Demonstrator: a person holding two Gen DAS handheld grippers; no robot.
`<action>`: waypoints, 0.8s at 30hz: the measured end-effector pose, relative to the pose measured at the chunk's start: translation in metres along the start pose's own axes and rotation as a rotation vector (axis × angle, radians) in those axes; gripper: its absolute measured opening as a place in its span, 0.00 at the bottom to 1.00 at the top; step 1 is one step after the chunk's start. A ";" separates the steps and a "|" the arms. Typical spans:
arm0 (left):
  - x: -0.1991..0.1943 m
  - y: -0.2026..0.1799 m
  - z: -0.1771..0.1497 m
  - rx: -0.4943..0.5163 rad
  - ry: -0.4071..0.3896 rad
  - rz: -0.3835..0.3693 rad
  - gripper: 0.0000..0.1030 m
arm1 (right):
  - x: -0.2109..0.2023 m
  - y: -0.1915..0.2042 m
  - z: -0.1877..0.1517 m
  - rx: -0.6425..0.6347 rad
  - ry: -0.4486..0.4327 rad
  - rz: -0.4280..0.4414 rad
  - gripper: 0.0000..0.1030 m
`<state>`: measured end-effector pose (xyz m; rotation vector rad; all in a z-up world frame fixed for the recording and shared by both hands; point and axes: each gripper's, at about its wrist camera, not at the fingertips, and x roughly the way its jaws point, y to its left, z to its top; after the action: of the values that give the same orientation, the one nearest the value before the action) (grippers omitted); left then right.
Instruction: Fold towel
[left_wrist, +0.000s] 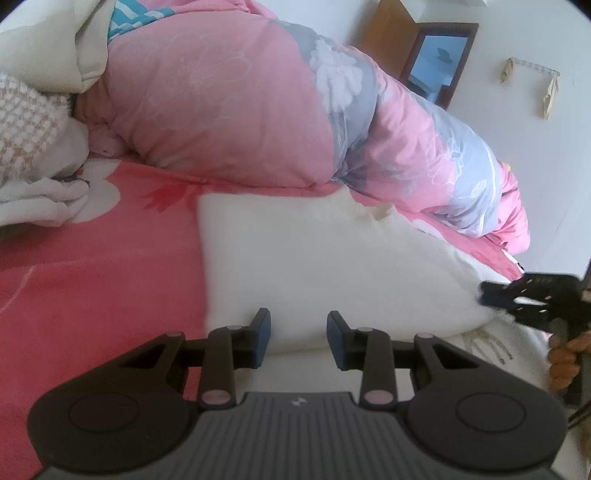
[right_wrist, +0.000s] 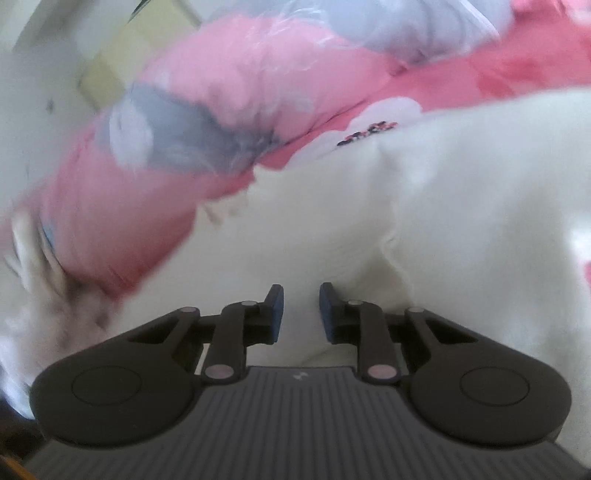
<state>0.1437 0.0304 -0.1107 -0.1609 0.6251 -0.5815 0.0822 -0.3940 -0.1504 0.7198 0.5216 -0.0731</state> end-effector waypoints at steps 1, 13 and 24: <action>-0.002 -0.004 0.001 0.010 -0.006 0.005 0.44 | -0.010 -0.003 0.005 0.015 -0.019 0.000 0.21; 0.027 -0.095 0.024 0.135 0.041 -0.046 0.57 | -0.161 -0.122 0.044 0.314 -0.243 -0.104 0.26; 0.080 -0.147 0.000 0.208 0.149 -0.029 0.57 | -0.229 -0.254 0.056 0.602 -0.431 -0.293 0.38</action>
<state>0.1284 -0.1363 -0.1051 0.0690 0.7027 -0.6866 -0.1544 -0.6478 -0.1605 1.1722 0.1788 -0.6669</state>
